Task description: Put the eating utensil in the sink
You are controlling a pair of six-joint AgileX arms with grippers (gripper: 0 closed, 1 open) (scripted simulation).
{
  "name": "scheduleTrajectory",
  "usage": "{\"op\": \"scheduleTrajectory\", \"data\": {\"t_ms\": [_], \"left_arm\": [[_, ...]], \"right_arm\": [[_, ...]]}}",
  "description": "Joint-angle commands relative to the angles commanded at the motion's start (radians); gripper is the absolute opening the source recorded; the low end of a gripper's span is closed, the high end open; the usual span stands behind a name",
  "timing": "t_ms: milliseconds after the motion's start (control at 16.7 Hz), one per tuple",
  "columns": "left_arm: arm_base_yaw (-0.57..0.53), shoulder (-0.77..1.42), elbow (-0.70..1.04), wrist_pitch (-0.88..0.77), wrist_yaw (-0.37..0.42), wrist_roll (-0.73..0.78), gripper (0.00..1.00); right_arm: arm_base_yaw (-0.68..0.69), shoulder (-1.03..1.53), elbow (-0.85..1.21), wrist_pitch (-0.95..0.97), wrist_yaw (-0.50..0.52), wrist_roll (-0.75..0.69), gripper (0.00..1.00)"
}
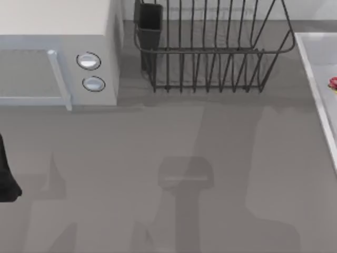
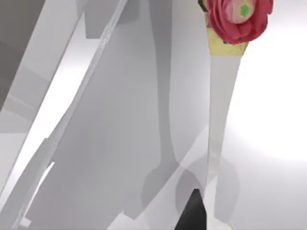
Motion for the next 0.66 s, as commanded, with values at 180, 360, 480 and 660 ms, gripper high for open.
{"op": "scheduleTrajectory", "data": {"t_ms": [180, 360, 480, 660], "left_arm": [[0.000, 0.000, 0.000, 0.000, 0.000, 0.000, 1.00], [0.000, 0.000, 0.000, 0.000, 0.000, 0.000, 1.00], [0.000, 0.000, 0.000, 0.000, 0.000, 0.000, 1.00], [0.000, 0.000, 0.000, 0.000, 0.000, 0.000, 1.00]], "right_arm": [[0.000, 0.000, 0.000, 0.000, 0.000, 0.000, 0.83], [0.000, 0.000, 0.000, 0.000, 0.000, 0.000, 1.00], [0.000, 0.000, 0.000, 0.000, 0.000, 0.000, 1.00], [0.000, 0.000, 0.000, 0.000, 0.000, 0.000, 1.00]]}}
